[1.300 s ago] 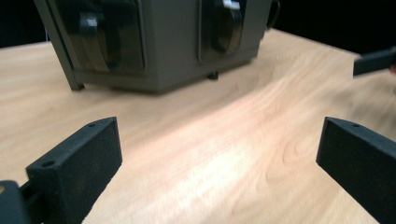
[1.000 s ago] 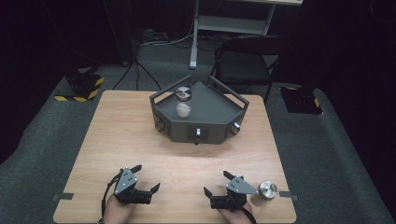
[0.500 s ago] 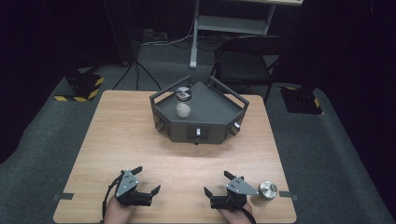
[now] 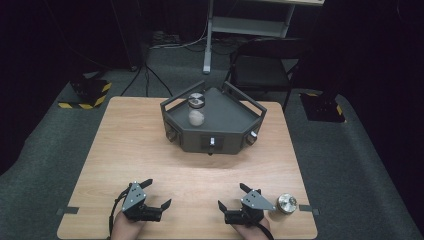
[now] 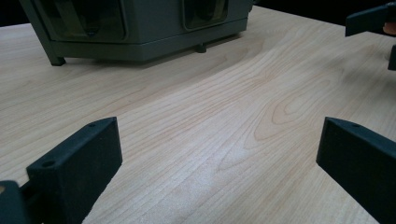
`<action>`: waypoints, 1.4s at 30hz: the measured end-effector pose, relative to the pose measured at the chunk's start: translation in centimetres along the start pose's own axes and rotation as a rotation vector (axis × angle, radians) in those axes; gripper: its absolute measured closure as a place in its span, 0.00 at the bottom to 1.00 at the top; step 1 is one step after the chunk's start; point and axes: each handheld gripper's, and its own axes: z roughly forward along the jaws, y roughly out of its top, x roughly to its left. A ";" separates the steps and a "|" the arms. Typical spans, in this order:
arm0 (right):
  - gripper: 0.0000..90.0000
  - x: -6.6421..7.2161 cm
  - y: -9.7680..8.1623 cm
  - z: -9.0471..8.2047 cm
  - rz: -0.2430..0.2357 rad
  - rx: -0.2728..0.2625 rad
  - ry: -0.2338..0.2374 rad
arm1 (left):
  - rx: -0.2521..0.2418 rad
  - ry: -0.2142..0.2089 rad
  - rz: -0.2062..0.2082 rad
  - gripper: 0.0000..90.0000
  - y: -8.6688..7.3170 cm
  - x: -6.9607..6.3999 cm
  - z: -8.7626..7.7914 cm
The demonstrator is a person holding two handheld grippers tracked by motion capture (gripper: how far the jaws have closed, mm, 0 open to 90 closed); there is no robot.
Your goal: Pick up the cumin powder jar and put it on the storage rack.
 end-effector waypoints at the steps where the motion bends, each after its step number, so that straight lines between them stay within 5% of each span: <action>1: 0.01 0.0 0.0 0.0 0.001 -0.001 -0.003 | 0.005 -0.006 -0.006 0.00 0.1 0.1 0.0; 8: 0.01 0.4 -0.3 -0.4 -0.005 -0.014 -0.008 | 0.034 0.014 0.030 0.00 0.5 -0.6 0.2; 16: 0.01 0.1 -0.3 -0.7 0.019 -0.017 0.008 | 0.035 0.016 0.022 0.00 0.6 -0.6 0.2; 28: 0.01 1.2 0.8 -3.1 -0.015 -0.102 0.000 | 0.039 0.015 0.041 0.00 0.6 -0.7 0.2; 42: 0.00 0.2 0.6 -8.1 0.025 -0.167 -0.152 | 0.046 0.006 0.041 0.00 0.7 -0.6 0.3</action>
